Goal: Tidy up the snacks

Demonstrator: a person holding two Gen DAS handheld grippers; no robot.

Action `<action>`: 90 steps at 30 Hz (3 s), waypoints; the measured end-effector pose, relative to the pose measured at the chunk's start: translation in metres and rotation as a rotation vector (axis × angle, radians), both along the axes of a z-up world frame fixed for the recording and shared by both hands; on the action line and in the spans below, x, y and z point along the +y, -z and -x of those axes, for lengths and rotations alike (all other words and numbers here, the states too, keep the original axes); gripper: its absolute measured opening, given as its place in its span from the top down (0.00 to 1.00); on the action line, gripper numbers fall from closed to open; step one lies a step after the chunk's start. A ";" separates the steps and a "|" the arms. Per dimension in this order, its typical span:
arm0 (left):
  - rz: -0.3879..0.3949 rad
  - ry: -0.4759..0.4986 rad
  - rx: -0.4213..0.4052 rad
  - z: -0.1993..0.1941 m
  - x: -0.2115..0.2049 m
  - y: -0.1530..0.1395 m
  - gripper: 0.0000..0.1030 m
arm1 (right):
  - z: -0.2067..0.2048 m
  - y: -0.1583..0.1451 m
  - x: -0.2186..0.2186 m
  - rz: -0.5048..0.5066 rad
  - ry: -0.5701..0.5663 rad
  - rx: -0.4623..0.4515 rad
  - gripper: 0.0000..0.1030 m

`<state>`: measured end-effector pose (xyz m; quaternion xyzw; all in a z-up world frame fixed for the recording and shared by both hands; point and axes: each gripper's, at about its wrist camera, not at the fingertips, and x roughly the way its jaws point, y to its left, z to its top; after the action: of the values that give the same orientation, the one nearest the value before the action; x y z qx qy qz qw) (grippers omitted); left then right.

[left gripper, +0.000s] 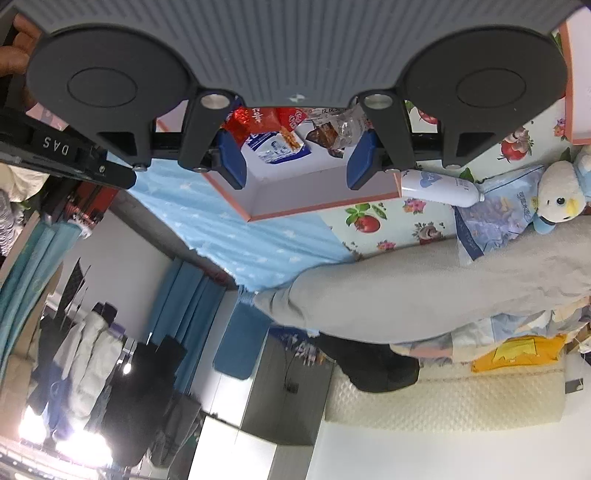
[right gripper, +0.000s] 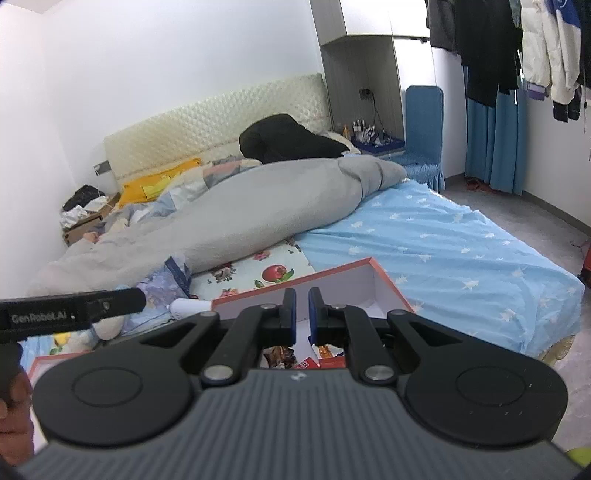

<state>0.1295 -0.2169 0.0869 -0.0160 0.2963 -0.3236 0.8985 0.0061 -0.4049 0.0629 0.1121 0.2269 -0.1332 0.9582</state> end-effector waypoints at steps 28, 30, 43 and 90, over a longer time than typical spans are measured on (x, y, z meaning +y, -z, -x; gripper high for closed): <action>0.023 -0.013 -0.049 0.120 0.069 0.036 0.35 | 0.092 0.044 0.068 0.052 0.002 -0.026 0.90; 0.020 -0.011 -0.048 0.120 0.070 0.043 0.35 | 0.093 0.051 0.068 0.053 0.006 -0.016 0.90; -0.004 -0.044 -0.017 0.105 0.078 0.060 0.22 | 0.089 0.070 0.067 0.039 0.033 0.021 0.88; -0.080 -0.113 -0.037 0.098 0.078 0.056 0.00 | 0.086 0.065 0.059 0.053 0.093 0.024 0.00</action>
<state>0.0314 -0.1393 0.0304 0.0094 0.2911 -0.2604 0.9205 -0.0796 -0.3462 -0.0019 0.0955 0.2296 -0.1849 0.9508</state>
